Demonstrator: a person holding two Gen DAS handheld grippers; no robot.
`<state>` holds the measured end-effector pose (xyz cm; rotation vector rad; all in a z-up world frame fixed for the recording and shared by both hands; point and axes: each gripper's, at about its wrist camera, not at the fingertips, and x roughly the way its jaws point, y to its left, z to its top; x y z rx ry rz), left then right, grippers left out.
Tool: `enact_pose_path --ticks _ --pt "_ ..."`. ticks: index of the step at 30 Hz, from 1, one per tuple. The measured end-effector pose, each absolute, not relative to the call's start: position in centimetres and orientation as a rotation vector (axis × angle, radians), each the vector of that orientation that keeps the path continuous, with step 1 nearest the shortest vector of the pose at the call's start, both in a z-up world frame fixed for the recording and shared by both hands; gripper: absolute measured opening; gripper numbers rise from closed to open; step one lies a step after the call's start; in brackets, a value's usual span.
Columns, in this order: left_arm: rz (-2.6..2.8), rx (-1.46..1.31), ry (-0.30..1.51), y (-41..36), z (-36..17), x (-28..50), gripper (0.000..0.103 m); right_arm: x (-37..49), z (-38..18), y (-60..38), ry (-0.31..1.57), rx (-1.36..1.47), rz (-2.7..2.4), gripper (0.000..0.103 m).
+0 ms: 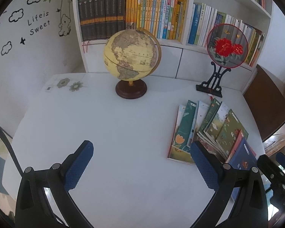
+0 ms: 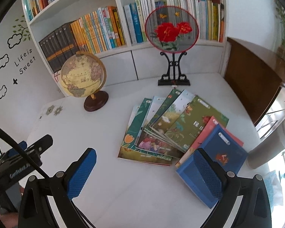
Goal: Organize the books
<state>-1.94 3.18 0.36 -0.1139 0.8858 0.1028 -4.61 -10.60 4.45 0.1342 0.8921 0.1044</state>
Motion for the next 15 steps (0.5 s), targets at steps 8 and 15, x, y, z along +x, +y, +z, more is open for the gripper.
enact_pose_path --ticks 8,15 --pt "0.048 -0.092 0.903 1.3 0.1 -2.5 0.101 -6.2 4.5 -12.9 0.886 0.202 0.065 0.102" --pt "0.027 -0.061 0.904 -0.3 0.1 -2.9 0.101 -7.4 4.4 -14.2 0.887 0.244 0.043 0.102"
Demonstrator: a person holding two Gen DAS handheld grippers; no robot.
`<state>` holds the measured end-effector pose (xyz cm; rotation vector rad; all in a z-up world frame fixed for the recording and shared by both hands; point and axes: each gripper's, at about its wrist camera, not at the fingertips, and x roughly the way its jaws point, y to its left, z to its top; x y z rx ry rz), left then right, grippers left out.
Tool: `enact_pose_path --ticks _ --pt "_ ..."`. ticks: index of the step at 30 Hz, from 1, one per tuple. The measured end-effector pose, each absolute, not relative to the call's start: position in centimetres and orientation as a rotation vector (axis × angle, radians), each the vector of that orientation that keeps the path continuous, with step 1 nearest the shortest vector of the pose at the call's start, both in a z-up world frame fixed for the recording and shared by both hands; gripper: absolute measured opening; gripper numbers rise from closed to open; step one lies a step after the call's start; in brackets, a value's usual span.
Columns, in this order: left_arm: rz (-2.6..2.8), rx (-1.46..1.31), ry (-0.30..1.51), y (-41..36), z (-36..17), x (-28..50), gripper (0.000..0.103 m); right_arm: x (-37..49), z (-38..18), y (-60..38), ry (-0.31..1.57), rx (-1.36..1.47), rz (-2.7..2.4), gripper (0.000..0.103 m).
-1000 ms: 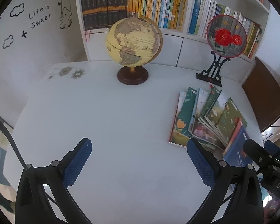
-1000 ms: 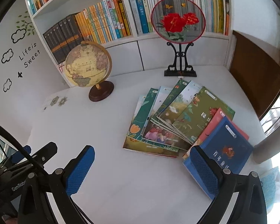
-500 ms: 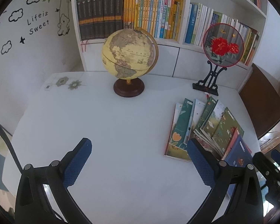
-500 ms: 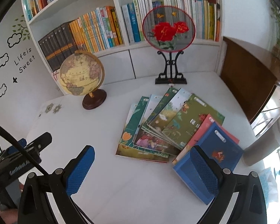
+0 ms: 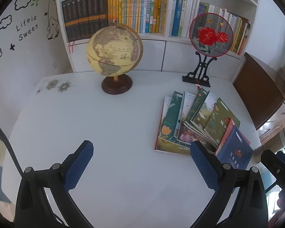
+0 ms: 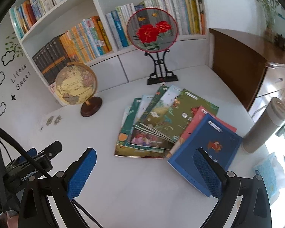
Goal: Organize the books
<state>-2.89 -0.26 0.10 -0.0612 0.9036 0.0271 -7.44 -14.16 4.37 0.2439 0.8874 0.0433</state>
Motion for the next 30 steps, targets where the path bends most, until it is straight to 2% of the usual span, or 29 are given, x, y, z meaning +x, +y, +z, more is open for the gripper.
enact_pose_path --ticks 20,30 --pt "0.14 -0.033 0.853 -0.4 0.9 -3.3 0.101 -6.9 4.8 -13.6 0.87 0.179 0.16 0.102" --pt "0.123 -0.053 0.863 -1.5 0.3 -2.5 0.102 -5.8 3.1 -15.4 0.943 0.328 0.283 0.102"
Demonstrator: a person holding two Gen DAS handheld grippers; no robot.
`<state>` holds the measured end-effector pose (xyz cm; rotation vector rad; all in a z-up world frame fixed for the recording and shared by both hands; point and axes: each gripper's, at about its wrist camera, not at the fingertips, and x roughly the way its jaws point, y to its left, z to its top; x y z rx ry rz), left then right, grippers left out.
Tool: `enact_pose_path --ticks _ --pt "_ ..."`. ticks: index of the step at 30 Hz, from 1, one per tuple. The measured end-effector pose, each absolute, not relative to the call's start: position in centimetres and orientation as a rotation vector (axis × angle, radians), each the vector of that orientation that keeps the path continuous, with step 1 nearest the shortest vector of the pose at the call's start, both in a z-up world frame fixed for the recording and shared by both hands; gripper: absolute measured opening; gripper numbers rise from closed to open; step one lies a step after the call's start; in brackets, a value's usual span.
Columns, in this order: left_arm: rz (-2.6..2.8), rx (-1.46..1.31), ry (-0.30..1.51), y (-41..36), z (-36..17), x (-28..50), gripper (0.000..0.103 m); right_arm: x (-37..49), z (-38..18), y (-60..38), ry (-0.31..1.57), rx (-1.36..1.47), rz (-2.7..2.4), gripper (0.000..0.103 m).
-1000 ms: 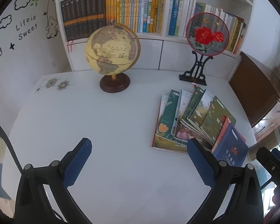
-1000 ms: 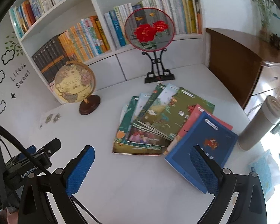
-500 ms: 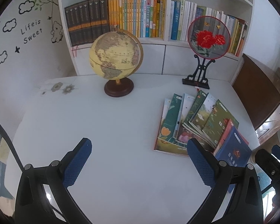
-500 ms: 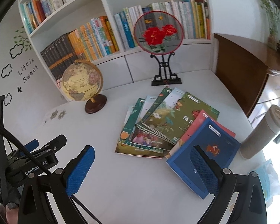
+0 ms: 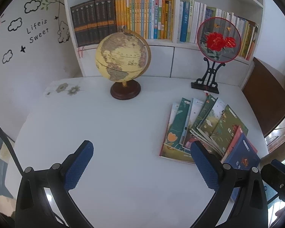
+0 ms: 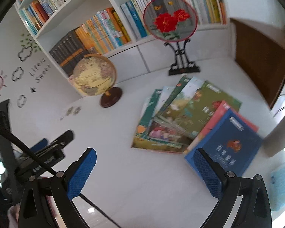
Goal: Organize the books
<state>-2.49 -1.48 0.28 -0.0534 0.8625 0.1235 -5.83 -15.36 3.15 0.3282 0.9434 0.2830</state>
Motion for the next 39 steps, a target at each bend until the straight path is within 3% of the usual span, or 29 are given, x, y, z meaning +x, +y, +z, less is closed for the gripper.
enact_pose_path --ticks 9,19,23,39 --pt "-0.143 -0.067 0.931 -6.4 -1.8 -0.3 0.102 -5.5 0.6 -19.2 1.012 0.413 0.274 0.102" --pt "-0.499 0.213 1.125 -18.7 -10.8 2.3 0.102 -8.5 -7.2 -30.0 1.083 0.555 0.004 0.102" --pt "-0.492 0.344 1.17 -22.5 -14.6 3.8 0.102 -8.5 -11.1 -32.9 1.128 0.597 -0.048 0.098" --pt "-0.545 0.356 1.342 -24.9 -19.6 4.1 0.102 -6.3 -17.5 -34.5 1.157 0.617 -0.088 0.098"
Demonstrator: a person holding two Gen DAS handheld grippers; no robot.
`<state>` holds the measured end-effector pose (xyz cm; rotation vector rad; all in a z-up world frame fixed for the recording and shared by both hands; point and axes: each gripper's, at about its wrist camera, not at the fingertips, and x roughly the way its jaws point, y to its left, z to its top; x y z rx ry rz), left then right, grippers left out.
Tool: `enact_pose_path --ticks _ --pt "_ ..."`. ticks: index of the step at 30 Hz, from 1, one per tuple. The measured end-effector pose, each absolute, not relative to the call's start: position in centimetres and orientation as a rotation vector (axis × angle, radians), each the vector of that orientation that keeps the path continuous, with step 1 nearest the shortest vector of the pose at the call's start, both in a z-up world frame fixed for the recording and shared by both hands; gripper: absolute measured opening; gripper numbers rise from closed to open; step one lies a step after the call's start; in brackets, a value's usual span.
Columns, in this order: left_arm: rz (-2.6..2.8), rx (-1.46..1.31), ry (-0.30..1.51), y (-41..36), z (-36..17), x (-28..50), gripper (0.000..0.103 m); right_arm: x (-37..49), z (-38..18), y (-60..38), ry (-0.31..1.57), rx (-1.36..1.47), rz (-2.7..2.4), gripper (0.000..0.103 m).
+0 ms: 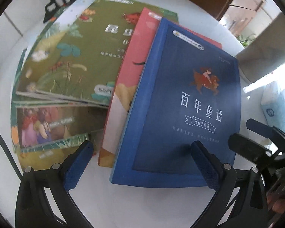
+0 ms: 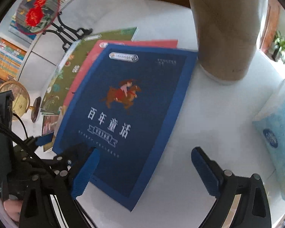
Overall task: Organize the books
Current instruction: 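Move the left tool to the dark blue book and close on its edge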
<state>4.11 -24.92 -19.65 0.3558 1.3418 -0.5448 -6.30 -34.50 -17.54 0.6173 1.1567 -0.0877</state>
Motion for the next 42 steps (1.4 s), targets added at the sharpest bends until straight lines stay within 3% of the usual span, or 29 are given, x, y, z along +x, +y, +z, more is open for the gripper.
enact_pose_path --ticks 30,37,42 --pt "-0.613 0.177 1.395 -16.6 -15.7 2.4 0.096 -4.2 -17.7 -32.3 1.125 0.675 0.165 0.094" --pt "-0.611 0.045 1.362 -14.7 -13.6 7.1 0.097 -2.9 -18.3 -33.8 1.105 0.657 0.114 0.095" --pt "-0.598 0.1 1.371 -17.3 -14.3 8.1 0.099 -1.7 -18.1 -33.4 1.106 0.568 0.099 0.1"
